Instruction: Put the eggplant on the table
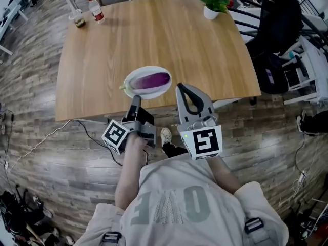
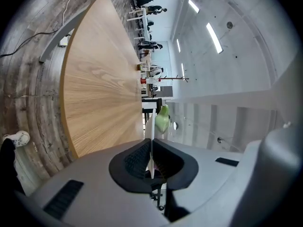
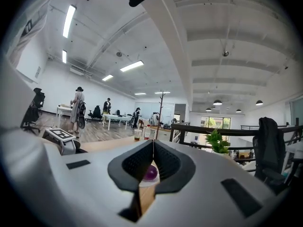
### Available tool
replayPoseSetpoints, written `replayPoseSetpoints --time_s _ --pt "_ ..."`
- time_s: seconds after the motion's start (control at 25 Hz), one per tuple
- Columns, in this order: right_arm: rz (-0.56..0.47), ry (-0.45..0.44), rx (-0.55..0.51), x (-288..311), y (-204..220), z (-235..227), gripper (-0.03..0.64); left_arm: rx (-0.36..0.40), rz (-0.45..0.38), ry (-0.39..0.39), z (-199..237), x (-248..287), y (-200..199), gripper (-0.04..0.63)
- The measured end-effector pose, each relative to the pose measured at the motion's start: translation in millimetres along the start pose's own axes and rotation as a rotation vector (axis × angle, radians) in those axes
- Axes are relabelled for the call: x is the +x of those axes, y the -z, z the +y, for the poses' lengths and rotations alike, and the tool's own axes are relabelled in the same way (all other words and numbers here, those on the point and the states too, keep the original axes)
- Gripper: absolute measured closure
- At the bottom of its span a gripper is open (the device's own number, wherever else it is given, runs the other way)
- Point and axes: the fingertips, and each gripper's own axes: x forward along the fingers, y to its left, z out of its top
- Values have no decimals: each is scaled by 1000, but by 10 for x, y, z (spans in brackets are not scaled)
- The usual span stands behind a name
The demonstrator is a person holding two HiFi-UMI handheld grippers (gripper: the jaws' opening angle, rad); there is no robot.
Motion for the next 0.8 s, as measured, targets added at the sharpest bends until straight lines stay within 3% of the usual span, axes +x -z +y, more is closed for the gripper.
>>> replayPoseSetpoints --time_s 0.24,0.8 --pt "20 -41 25 516 11 -265 598 7 -23 -4 -73 546 -131 578" --pt "55 9 79 1034 164 -655 598 38 44 -35 30 1172 -231 578"
